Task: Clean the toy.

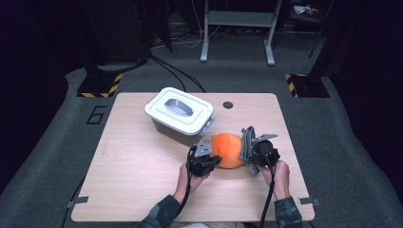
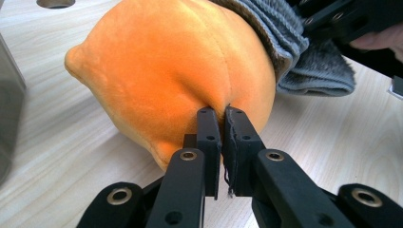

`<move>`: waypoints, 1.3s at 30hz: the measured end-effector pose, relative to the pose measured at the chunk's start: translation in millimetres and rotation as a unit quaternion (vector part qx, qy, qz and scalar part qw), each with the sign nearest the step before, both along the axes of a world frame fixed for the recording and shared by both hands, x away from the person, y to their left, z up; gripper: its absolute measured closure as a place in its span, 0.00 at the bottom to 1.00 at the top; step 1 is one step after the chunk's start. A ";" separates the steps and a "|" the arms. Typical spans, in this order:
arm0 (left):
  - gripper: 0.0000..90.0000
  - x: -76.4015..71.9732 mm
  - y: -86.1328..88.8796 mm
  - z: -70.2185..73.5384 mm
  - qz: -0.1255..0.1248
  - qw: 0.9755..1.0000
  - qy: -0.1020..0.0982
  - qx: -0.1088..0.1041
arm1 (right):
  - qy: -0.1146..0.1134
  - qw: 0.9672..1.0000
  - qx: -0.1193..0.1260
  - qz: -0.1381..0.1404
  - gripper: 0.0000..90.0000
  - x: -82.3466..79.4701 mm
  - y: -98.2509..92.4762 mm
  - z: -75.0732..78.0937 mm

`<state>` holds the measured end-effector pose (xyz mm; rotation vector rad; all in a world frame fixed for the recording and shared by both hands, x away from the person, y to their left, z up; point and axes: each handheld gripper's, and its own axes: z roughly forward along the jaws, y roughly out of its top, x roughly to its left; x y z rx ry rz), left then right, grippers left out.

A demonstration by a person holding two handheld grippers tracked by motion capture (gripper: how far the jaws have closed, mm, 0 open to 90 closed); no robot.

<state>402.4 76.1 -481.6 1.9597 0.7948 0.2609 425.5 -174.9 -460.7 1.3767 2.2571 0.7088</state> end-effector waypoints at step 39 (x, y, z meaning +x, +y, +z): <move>0.76 2.8 6.6 2.8 -0.013 1.000 -0.012 0.002 | -0.028 0.999 0.002 0.046 0.82 -5.3 31.7 26.8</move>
